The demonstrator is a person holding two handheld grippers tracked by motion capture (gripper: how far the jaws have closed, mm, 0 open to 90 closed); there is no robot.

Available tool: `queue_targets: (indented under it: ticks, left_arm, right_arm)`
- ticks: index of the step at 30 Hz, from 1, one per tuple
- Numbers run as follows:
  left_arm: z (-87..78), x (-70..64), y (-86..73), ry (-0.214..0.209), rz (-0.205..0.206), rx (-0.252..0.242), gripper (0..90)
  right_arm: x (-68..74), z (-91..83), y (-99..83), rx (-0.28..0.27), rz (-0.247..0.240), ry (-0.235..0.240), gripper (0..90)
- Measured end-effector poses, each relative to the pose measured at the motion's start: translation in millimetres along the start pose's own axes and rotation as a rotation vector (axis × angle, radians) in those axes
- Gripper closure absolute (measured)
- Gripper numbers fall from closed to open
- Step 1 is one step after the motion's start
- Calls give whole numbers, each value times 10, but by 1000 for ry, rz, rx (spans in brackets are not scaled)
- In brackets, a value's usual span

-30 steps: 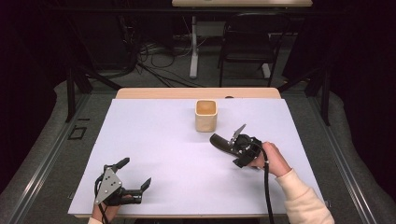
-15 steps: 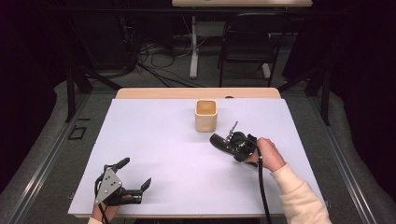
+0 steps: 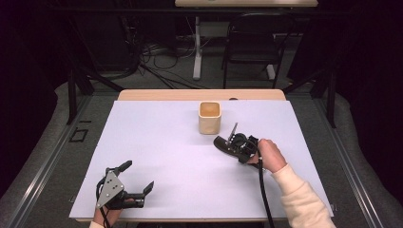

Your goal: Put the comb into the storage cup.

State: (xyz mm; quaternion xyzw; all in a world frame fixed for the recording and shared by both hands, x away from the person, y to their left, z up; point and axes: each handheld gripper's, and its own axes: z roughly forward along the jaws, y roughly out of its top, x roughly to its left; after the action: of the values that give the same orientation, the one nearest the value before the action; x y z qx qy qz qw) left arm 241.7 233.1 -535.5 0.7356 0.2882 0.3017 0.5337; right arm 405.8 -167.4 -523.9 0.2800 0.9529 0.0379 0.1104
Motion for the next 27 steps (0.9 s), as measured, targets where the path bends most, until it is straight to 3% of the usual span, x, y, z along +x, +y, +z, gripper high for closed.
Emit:
queue_targets:
  ticks: [2, 9, 27]
  left_arm:
    - [0, 0, 0, -1, -1, -1, 8]
    - [6, -4, -1, -3, 1, 1, 8]
    - [5, -1, -3, -2, 2, 8, 8]
  right_arm:
    - [-9, 23, 16, 24, 13, 5, 660]
    - [-14, 34, 35, 24, 25, 13, 681]
    - [-24, -13, 13, 29, 13, 29, 721]
